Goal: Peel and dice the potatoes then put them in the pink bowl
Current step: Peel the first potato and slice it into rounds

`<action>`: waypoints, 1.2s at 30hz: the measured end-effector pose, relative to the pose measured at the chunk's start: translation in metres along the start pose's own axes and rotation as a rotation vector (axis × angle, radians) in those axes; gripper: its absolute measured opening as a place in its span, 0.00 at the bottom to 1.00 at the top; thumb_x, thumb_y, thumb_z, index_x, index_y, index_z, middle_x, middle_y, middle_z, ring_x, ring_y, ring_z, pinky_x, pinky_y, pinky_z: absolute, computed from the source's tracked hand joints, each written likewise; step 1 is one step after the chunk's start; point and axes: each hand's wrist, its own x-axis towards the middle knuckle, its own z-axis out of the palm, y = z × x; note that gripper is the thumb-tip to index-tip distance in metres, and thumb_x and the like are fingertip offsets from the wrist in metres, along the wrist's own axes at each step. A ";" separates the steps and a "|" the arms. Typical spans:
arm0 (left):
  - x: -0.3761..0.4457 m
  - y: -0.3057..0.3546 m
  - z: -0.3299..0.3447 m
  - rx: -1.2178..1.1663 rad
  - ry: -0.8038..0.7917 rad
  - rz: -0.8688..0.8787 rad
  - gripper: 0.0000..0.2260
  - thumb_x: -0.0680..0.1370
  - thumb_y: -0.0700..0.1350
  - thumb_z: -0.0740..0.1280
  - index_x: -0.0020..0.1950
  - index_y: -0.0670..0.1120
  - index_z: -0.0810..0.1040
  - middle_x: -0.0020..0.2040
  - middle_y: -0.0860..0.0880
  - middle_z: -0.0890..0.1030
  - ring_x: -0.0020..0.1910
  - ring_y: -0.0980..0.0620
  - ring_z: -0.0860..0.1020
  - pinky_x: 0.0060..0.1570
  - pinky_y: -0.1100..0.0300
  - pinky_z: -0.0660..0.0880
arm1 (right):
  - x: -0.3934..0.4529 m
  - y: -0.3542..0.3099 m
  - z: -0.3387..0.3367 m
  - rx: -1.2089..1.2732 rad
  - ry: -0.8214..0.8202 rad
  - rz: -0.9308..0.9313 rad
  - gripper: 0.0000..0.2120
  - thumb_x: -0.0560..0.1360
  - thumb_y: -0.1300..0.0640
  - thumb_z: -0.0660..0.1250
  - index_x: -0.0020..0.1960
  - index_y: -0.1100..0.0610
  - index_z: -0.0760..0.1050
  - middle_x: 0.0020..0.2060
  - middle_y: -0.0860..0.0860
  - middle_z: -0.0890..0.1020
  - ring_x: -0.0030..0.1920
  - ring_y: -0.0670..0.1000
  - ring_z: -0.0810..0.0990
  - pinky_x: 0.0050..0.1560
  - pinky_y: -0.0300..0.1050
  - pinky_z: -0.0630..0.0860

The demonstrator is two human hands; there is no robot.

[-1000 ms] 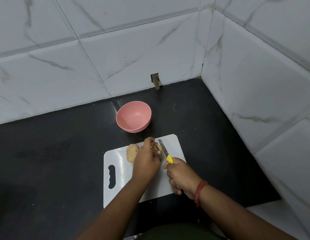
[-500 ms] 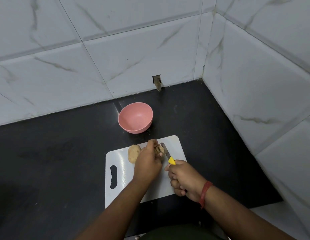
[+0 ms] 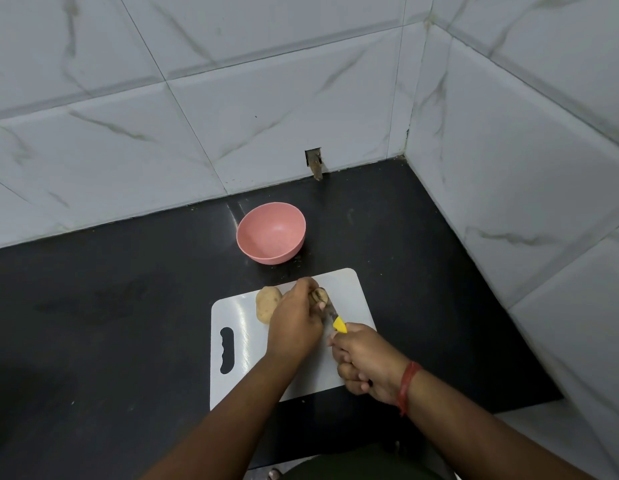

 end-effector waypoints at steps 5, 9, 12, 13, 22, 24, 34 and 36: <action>0.003 0.001 -0.003 0.002 -0.013 0.023 0.13 0.78 0.39 0.67 0.57 0.54 0.72 0.47 0.58 0.80 0.43 0.58 0.79 0.40 0.63 0.77 | 0.011 -0.010 0.003 0.005 0.003 -0.006 0.05 0.79 0.62 0.53 0.46 0.56 0.67 0.26 0.49 0.64 0.20 0.45 0.57 0.21 0.33 0.56; -0.001 -0.003 0.000 -0.015 -0.001 0.023 0.17 0.78 0.39 0.66 0.64 0.54 0.72 0.53 0.56 0.80 0.47 0.57 0.79 0.46 0.59 0.80 | 0.004 -0.005 0.002 -0.013 -0.001 -0.013 0.05 0.79 0.61 0.54 0.49 0.58 0.68 0.27 0.49 0.64 0.20 0.46 0.57 0.21 0.33 0.56; -0.001 -0.002 -0.003 0.000 0.017 0.048 0.21 0.78 0.38 0.67 0.69 0.52 0.72 0.61 0.55 0.78 0.52 0.59 0.76 0.49 0.69 0.75 | 0.004 -0.008 0.003 -0.016 -0.004 -0.015 0.04 0.78 0.62 0.55 0.50 0.57 0.68 0.26 0.49 0.64 0.20 0.46 0.57 0.21 0.33 0.57; 0.000 -0.001 -0.005 0.006 0.021 0.057 0.21 0.78 0.38 0.67 0.70 0.52 0.72 0.63 0.55 0.77 0.52 0.60 0.74 0.47 0.73 0.71 | 0.006 -0.009 0.004 -0.018 0.002 -0.018 0.04 0.78 0.62 0.54 0.50 0.57 0.68 0.26 0.49 0.64 0.20 0.46 0.57 0.21 0.33 0.57; 0.005 0.000 -0.009 -0.088 0.083 0.036 0.16 0.78 0.40 0.68 0.66 0.48 0.76 0.61 0.55 0.75 0.54 0.62 0.72 0.50 0.79 0.66 | 0.007 -0.011 0.007 -0.104 0.105 -0.042 0.07 0.79 0.61 0.55 0.53 0.59 0.70 0.25 0.48 0.65 0.21 0.46 0.59 0.22 0.35 0.60; 0.005 0.001 -0.010 -0.149 0.122 0.009 0.15 0.77 0.39 0.69 0.63 0.48 0.76 0.57 0.57 0.75 0.54 0.60 0.75 0.53 0.75 0.70 | 0.006 -0.010 0.008 -0.146 0.116 -0.067 0.08 0.79 0.61 0.54 0.55 0.62 0.70 0.26 0.49 0.65 0.20 0.46 0.60 0.21 0.36 0.61; -0.005 -0.001 -0.038 -0.335 0.198 -0.045 0.16 0.76 0.36 0.70 0.54 0.58 0.74 0.53 0.60 0.76 0.53 0.62 0.77 0.51 0.69 0.75 | 0.005 -0.004 0.011 -0.271 0.166 -0.162 0.08 0.81 0.56 0.54 0.55 0.58 0.70 0.31 0.52 0.66 0.22 0.48 0.63 0.22 0.41 0.66; -0.019 -0.009 -0.047 -0.375 0.249 -0.065 0.15 0.76 0.36 0.71 0.53 0.56 0.75 0.53 0.58 0.77 0.52 0.64 0.77 0.48 0.73 0.73 | 0.004 -0.004 0.013 -0.371 0.174 -0.213 0.10 0.82 0.52 0.55 0.53 0.58 0.69 0.32 0.52 0.67 0.22 0.49 0.65 0.22 0.43 0.68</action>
